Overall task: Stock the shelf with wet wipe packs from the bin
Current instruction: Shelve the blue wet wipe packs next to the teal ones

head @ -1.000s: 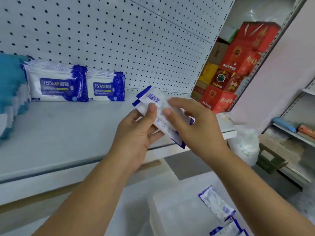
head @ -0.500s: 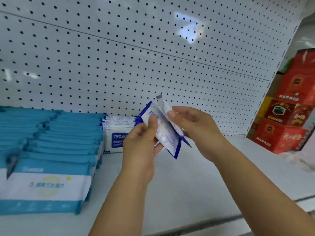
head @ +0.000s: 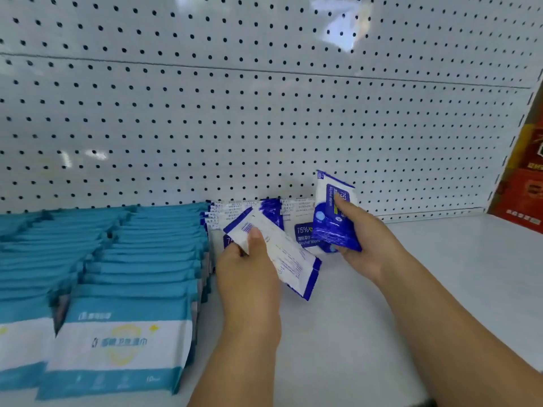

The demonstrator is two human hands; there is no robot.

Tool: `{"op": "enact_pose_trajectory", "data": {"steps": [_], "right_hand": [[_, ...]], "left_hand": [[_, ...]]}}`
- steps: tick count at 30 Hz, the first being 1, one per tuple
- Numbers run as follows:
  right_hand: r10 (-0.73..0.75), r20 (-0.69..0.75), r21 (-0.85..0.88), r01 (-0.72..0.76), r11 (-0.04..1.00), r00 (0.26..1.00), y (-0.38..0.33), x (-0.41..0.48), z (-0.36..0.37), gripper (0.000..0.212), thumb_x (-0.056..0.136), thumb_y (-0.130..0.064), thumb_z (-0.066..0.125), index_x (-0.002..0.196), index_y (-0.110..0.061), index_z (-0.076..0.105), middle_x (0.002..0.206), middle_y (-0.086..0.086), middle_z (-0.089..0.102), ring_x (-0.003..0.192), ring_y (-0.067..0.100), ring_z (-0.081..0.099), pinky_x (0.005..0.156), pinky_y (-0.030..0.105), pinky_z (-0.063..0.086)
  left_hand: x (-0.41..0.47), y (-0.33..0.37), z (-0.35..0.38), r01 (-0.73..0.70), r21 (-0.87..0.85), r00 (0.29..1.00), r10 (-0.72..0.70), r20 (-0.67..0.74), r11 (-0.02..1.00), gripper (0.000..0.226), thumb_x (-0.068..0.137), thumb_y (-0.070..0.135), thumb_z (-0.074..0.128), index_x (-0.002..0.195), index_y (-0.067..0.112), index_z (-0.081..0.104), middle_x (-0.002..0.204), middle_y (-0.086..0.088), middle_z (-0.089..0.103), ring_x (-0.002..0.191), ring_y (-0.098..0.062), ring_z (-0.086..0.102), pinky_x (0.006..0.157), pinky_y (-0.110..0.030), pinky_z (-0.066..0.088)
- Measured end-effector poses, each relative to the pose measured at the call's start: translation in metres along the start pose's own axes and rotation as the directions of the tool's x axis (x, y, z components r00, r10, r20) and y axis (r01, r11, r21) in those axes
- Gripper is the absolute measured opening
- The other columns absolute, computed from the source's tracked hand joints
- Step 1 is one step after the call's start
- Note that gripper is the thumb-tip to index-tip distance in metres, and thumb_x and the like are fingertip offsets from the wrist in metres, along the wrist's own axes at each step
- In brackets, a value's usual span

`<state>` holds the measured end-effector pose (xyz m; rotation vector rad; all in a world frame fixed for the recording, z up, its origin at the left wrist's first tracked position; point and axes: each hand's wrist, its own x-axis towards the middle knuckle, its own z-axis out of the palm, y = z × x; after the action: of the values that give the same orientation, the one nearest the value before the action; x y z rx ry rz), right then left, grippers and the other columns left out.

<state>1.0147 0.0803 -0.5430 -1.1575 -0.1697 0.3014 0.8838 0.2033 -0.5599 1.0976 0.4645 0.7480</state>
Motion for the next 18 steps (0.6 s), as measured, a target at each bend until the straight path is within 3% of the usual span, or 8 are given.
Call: {"op": "enact_pose_trajectory", "data": {"steps": [2,7,14,16,18], "right_hand": [[-0.021,0.013,0.015,0.020,1.000,1.000,0.001,0.000,-0.008,0.035,0.090,-0.028,0.073,0.123,-0.016,0.066,0.109,0.007,0.076,0.092,0.024,0.075,0.075,0.037,0.060],[-0.049,0.072,0.108,0.042,0.993,0.996,0.002,0.003,-0.021,0.041,0.090,-0.021,0.073,0.130,-0.018,0.062,0.118,0.008,0.073,0.108,0.028,0.071,0.090,0.047,0.058],[-0.007,-0.015,-0.054,0.006,0.999,1.000,0.007,0.014,-0.022,0.053,0.076,-0.010,0.085,0.124,-0.008,0.064,0.108,0.013,0.076,0.096,0.028,0.075,0.080,0.044,0.062],[-0.073,-0.082,-0.151,0.060,0.987,0.994,0.011,0.017,-0.020,0.060,0.075,-0.012,0.087,0.125,-0.006,0.056,0.106,0.011,0.074,0.094,0.026,0.074,0.077,0.041,0.062],[-0.229,-0.139,-0.285,0.182,0.941,0.964,0.015,0.017,-0.018,0.059,0.080,-0.015,0.084,0.122,-0.014,0.044,0.106,0.004,0.068,0.091,0.016,0.071,0.071,0.032,0.061]], "left_hand": [[-0.001,-0.001,0.003,0.005,0.010,1.000,-0.005,0.019,1.000,0.017,0.101,0.028,0.057,0.088,0.024,0.068,0.088,-0.003,0.076,0.083,-0.019,0.074,0.078,-0.045,0.062],[-0.004,0.000,0.009,0.022,-0.030,0.999,-0.021,0.040,0.999,0.013,0.102,0.024,0.056,0.096,0.025,0.068,0.093,0.000,0.075,0.085,-0.016,0.074,0.067,-0.035,0.061],[-0.003,0.000,0.004,-0.025,-0.011,0.999,0.025,-0.023,1.000,0.011,0.095,0.018,0.067,0.098,0.029,0.067,0.099,0.004,0.075,0.091,-0.014,0.072,0.082,-0.038,0.059],[-0.003,0.000,0.002,-0.030,-0.009,0.999,0.030,-0.032,1.000,0.012,0.095,0.017,0.067,0.100,0.028,0.067,0.099,0.005,0.074,0.091,-0.014,0.072,0.080,-0.037,0.059],[-0.003,-0.001,0.001,-0.040,-0.001,0.998,0.040,-0.054,0.999,0.012,0.095,0.017,0.066,0.101,0.027,0.066,0.100,0.004,0.073,0.091,-0.013,0.071,0.076,-0.034,0.058]]}}
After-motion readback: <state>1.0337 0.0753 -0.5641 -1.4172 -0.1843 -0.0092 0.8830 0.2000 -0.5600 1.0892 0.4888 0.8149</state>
